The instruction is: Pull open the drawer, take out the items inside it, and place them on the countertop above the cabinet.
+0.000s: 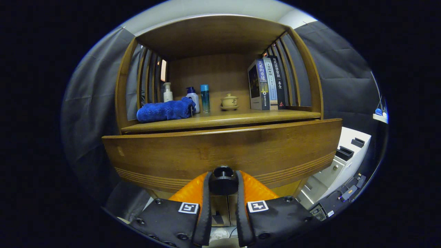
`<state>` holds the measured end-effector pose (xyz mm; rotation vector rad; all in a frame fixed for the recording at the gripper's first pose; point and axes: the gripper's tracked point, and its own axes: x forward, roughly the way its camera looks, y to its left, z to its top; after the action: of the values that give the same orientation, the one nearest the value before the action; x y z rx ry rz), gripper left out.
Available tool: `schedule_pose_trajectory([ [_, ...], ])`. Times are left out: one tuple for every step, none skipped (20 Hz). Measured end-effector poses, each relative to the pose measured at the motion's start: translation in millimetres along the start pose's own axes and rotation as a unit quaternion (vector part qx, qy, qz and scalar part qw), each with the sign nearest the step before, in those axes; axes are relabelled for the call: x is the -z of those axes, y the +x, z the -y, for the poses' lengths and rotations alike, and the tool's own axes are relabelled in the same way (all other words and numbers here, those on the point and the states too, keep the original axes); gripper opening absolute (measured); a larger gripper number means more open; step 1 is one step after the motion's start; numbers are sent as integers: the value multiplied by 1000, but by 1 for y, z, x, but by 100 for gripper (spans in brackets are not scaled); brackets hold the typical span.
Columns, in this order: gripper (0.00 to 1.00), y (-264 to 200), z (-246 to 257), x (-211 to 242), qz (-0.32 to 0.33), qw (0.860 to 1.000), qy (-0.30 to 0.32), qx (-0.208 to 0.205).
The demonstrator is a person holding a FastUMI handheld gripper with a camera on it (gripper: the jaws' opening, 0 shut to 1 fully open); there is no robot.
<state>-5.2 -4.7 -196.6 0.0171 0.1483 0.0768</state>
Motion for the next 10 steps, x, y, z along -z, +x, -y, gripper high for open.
schedule_pose_trajectory([
  [38,-4,0,0,0,1000,0,0],
  [38,-7,0,0,-1,1000,0,1],
  [38,-11,0,1,-2,1000,-1,1],
  [38,-14,0,2,-2,1000,-3,1],
  [38,-19,0,3,-1,1000,-4,1],
  [38,-23,0,3,-1,1000,-5,1],
  [38,-27,0,4,-1,1000,-5,0],
  [38,-32,0,6,-1,1000,-6,0],
  [38,-35,0,9,-4,1000,-6,1],
  [38,-39,0,12,-5,1000,-6,1],
])
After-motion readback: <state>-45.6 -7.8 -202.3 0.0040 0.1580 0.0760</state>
